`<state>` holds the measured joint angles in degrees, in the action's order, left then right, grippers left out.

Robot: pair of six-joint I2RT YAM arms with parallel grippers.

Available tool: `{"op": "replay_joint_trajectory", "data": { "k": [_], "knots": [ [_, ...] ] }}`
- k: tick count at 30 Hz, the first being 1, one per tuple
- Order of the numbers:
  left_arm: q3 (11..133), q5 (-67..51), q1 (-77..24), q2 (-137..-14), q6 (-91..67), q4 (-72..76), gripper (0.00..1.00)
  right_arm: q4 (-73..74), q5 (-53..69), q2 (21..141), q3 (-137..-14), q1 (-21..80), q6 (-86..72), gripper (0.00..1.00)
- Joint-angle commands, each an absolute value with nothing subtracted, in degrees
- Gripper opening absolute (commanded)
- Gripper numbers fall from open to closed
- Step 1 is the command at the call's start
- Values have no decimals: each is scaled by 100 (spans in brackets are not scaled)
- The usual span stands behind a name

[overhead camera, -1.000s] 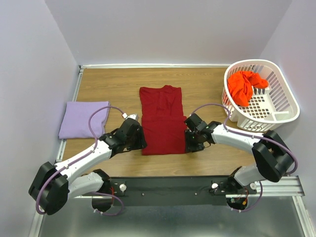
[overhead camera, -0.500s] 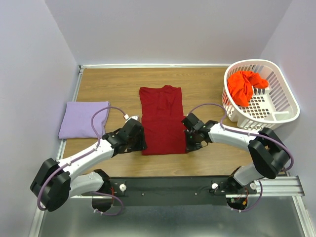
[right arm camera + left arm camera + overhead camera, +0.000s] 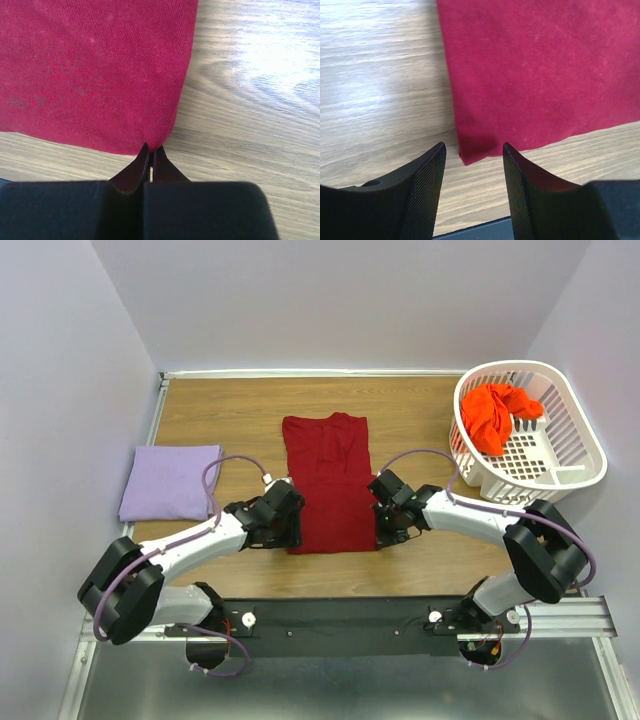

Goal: Fold and stack the t-shirts
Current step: Fold the tshirt

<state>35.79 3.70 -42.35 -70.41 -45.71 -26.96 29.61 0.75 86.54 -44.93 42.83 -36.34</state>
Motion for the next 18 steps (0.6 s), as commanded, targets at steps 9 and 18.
{"op": "replay_joint_trajectory", "data": {
  "k": [9, 18],
  "knots": [
    [4043, 923, -4614, -7787, -4720, -3278, 56, 2883, -316, 8807, -4069, 4342, -3428, 0],
    [4096, 1002, -4746, -8340, -4711, -3191, 45, 2839, -281, 8807, -4043, 4333, -3410, 0]
  ]
}}
